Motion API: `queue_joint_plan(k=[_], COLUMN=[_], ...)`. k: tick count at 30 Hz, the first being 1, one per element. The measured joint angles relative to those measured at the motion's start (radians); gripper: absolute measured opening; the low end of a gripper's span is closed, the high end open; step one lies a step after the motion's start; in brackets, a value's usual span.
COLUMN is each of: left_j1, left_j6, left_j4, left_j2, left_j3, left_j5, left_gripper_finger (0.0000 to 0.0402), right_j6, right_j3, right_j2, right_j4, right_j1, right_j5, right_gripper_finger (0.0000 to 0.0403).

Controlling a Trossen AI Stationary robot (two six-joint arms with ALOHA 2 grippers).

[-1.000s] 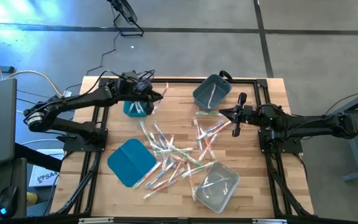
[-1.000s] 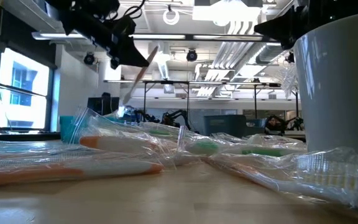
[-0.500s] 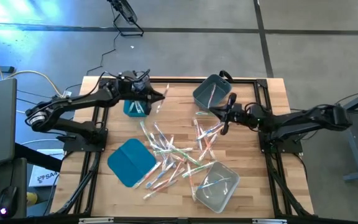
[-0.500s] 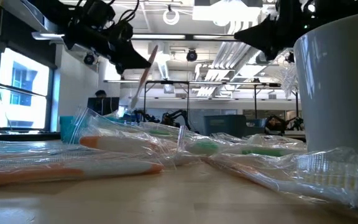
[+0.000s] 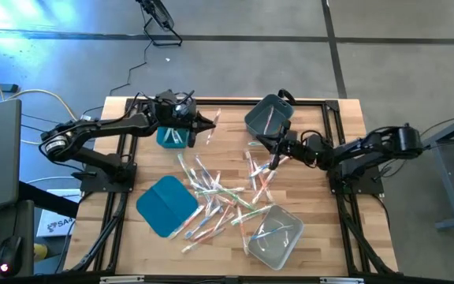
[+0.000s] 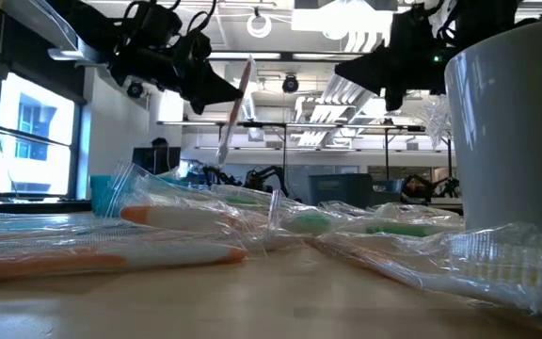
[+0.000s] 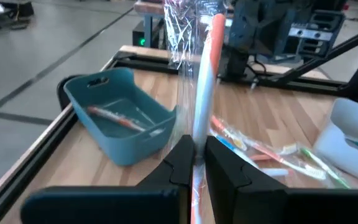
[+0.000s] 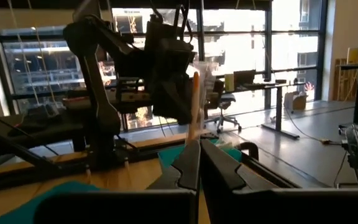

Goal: Pick & Place Toothbrushes
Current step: Put the orange toothbrush into the dark gray bin

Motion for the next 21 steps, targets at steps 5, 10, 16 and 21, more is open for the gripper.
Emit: queue_joint_plan(k=[5, 10, 16, 21], left_j1=[-0.013, -0.016, -0.016, -0.018], left_j6=[0.004, 0.000, -0.017, -0.027], left_j4=[0.015, 0.040, 0.120, 0.126], left_j2=[0.036, 0.061, 0.060, 0.060], left_j3=[0.000, 0.001, 0.003, 0.003], left_j5=[-0.005, -0.004, -0.003, -0.003], left_gripper_finger=[0.0019, 0.0019, 0.0019, 0.0019], right_j6=[-0.004, -0.003, 0.022, 0.084], right_j3=[0.065, 0.130, 0.168, 0.196], right_j2=[0.066, 0.157, 0.249, 0.290], right_j4=[-0.019, -0.030, -0.031, -0.032], right_j1=[-0.014, -0.023, -0.027, -0.027], right_j5=[0.008, 0.091, 0.127, 0.104], right_gripper_finger=[0.0003, 0.0003, 0.0019, 0.0079])
